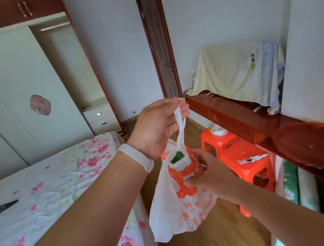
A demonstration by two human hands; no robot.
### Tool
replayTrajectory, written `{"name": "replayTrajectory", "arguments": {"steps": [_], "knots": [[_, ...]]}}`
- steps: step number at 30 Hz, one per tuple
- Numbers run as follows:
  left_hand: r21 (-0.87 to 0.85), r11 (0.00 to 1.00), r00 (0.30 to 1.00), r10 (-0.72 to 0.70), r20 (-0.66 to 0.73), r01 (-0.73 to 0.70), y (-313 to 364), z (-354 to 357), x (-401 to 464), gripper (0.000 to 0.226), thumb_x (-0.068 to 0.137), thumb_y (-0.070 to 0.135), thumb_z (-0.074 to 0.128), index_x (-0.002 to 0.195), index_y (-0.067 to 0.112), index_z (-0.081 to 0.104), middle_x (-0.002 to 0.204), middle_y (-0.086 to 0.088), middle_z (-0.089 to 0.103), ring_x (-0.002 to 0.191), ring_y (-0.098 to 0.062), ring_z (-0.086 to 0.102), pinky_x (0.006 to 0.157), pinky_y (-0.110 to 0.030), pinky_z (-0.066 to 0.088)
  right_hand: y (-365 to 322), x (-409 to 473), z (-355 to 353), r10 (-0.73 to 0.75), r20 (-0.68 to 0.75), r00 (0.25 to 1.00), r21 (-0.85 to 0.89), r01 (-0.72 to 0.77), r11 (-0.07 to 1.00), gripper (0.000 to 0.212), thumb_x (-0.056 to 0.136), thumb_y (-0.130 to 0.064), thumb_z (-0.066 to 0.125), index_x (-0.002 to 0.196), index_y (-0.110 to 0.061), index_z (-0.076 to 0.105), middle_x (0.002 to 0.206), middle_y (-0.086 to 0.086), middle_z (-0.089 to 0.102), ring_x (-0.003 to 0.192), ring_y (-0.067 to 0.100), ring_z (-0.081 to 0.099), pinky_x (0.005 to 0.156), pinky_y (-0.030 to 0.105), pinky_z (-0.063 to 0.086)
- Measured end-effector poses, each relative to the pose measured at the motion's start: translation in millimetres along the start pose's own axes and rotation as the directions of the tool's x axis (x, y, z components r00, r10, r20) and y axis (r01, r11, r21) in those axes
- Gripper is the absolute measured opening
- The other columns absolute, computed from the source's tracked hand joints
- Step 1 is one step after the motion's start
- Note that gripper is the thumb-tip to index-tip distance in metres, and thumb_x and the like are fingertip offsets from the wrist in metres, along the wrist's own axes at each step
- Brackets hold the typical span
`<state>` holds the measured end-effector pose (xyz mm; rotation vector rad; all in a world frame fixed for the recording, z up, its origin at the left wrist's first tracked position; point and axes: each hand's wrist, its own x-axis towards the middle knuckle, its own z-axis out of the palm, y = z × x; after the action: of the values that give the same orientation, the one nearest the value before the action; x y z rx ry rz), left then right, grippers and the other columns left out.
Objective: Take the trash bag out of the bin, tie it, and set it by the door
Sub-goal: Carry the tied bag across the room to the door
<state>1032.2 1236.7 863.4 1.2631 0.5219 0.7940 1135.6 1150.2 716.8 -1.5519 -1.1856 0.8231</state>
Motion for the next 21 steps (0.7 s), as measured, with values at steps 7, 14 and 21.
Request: {"name": "replayTrajectory", "arguments": {"steps": [7,14,21], "knots": [[-0.005,1.000,1.000,-0.005,-0.002,0.005,-17,-36,95,0.014,0.091,0.010,0.059,0.083,0.006,0.070,0.079,-0.006,0.076,0.081,-0.021,0.073,0.079,-0.032,0.058,20,98,-6,0.051,0.036,0.998,0.005,-0.051,0.999,0.071,0.067,-0.029,0.085,0.125,-0.040,0.046,0.117,-0.017,0.064,0.106,0.006,0.062,0.089,0.030,0.053],[-0.012,0.999,0.997,-0.039,0.071,0.040,-16,-91,200,0.012,0.091,0.012,0.060,0.090,0.007,0.071,0.084,-0.007,0.077,0.086,-0.022,0.073,0.081,-0.031,0.058,26,214,4,0.110,-0.025,0.994,-0.018,-0.111,0.994,0.071,0.060,-0.030,0.087,0.116,-0.049,0.047,0.117,-0.017,0.064,0.110,0.009,0.061,0.098,0.043,0.051],[-0.065,0.997,0.993,-0.026,0.113,0.033,9,-137,295,0.018,0.091,0.012,0.061,0.103,0.000,0.067,0.098,-0.013,0.074,0.093,-0.024,0.072,0.077,-0.027,0.058,5,324,14,0.064,-0.104,0.993,-0.068,-0.071,0.995,0.070,0.065,-0.026,0.085,0.119,-0.045,0.045,0.116,-0.019,0.063,0.112,0.009,0.060,0.099,0.040,0.051]]}}
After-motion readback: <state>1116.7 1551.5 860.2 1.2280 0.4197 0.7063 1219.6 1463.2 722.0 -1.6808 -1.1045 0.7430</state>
